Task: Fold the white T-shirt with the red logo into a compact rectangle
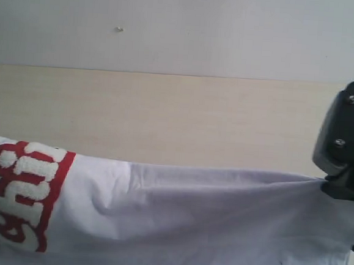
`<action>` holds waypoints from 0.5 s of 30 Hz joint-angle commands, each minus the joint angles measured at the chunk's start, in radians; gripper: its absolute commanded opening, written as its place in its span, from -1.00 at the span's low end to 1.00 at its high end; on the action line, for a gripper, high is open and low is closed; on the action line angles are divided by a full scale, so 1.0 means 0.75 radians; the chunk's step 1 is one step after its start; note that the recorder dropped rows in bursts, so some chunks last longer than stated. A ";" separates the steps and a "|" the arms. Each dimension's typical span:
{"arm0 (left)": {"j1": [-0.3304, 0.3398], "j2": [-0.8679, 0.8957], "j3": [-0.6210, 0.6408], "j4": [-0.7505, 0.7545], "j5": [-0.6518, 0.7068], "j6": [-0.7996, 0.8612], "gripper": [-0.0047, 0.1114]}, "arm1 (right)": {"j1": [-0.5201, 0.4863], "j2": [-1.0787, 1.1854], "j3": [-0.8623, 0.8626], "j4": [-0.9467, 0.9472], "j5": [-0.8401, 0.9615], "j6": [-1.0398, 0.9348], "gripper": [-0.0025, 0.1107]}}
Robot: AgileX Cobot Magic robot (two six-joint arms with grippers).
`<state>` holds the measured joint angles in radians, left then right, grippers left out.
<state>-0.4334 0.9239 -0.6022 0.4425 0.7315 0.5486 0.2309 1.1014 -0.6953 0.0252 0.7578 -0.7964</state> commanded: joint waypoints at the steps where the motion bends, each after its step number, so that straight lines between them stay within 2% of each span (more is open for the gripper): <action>1: 0.141 0.305 0.012 0.250 -0.384 -0.245 -0.92 | 0.003 0.261 -0.003 -0.176 -0.289 0.134 -0.96; 8: 0.427 0.708 -0.017 0.384 -0.758 -0.258 -0.92 | -0.008 0.607 -0.006 -0.516 -0.654 0.477 -0.96; 11: 0.480 0.839 -0.057 0.378 -0.868 -0.258 -0.92 | -0.039 0.718 -0.061 -0.611 -0.715 0.647 -0.96; 15: 0.487 0.952 -0.125 0.366 -0.948 -0.258 -0.92 | -0.103 0.825 -0.171 -0.632 -0.715 0.720 -0.96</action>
<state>-0.0760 1.5868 -0.6555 0.7191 0.0668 0.3667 0.1892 1.6745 -0.7711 -0.4145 0.2341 -0.3126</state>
